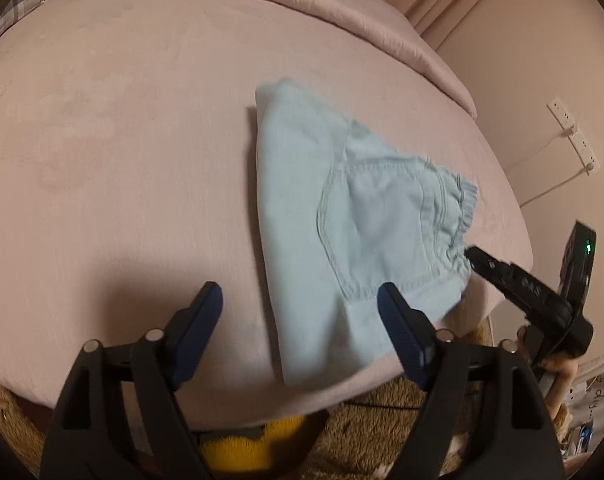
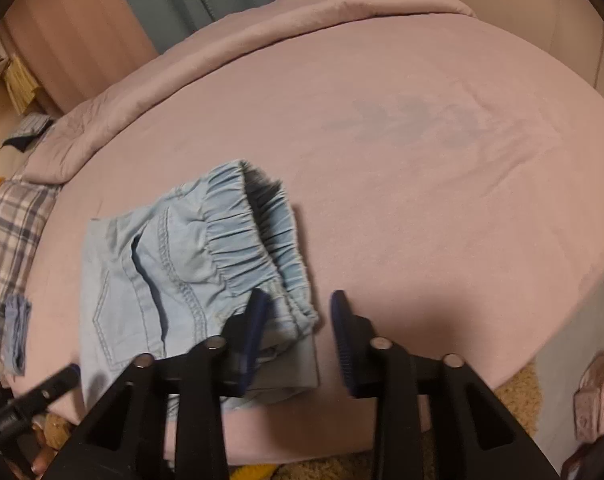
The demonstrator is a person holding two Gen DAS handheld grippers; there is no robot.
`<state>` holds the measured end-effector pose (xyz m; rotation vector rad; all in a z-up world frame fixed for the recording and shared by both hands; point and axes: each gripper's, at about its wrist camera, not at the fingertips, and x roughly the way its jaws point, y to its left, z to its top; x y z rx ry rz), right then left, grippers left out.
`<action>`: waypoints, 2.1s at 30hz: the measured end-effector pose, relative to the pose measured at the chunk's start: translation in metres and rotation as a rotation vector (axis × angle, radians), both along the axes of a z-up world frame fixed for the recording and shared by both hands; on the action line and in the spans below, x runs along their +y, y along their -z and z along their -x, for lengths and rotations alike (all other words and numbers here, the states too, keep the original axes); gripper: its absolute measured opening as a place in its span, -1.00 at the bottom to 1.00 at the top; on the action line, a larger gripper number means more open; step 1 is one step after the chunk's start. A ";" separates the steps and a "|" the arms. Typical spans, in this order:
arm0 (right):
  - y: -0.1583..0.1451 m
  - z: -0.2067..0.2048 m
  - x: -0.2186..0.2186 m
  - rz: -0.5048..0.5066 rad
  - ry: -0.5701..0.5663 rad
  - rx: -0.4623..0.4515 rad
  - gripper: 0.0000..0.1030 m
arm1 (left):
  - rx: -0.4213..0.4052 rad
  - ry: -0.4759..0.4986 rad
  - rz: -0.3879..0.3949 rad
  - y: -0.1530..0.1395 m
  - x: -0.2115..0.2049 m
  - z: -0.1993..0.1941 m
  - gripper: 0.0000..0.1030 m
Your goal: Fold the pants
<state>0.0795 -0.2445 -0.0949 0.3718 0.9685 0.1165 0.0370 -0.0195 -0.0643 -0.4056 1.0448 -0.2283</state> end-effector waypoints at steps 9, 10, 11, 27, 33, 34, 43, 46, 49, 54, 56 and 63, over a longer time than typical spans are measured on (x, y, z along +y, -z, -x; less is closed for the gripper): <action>-0.009 0.005 -0.023 -0.077 0.037 -0.060 0.55 | 0.033 0.018 0.074 0.028 0.002 -0.026 0.72; -0.006 0.003 -0.024 -0.105 0.028 -0.055 0.55 | 0.038 0.020 0.076 0.031 0.002 -0.027 0.72; -0.001 0.000 -0.025 -0.133 0.009 -0.041 0.55 | 0.037 0.024 0.065 0.035 0.000 -0.029 0.72; 0.030 -0.034 0.011 -0.317 -0.160 0.014 0.18 | 0.003 0.025 0.111 0.041 0.000 -0.049 -0.26; 0.013 -0.022 0.024 -0.247 -0.165 -0.020 -0.22 | -0.054 0.034 0.083 0.015 -0.004 -0.033 -0.56; 0.008 -0.020 0.026 -0.240 -0.168 -0.029 -0.22 | -0.068 0.037 0.082 0.009 -0.003 -0.031 -0.56; -0.055 -0.030 0.051 -0.151 -0.251 -0.184 -0.25 | -0.203 -0.005 -0.001 -0.043 0.023 -0.041 -0.55; -0.064 -0.047 0.067 -0.104 -0.282 -0.206 -0.25 | -0.219 -0.033 -0.043 -0.046 0.032 -0.055 -0.54; -0.064 -0.069 0.083 -0.084 -0.309 -0.207 -0.25 | -0.221 -0.070 -0.086 -0.042 0.041 -0.070 -0.55; -0.041 -0.103 0.104 -0.063 -0.335 -0.148 -0.25 | -0.153 -0.102 -0.136 -0.011 0.039 -0.103 -0.55; -0.026 -0.110 0.109 -0.064 -0.336 -0.104 -0.25 | -0.118 -0.099 -0.156 0.001 0.041 -0.106 -0.55; 0.005 -0.110 0.111 -0.018 -0.305 -0.018 -0.17 | -0.064 -0.127 -0.204 0.022 0.042 -0.106 -0.35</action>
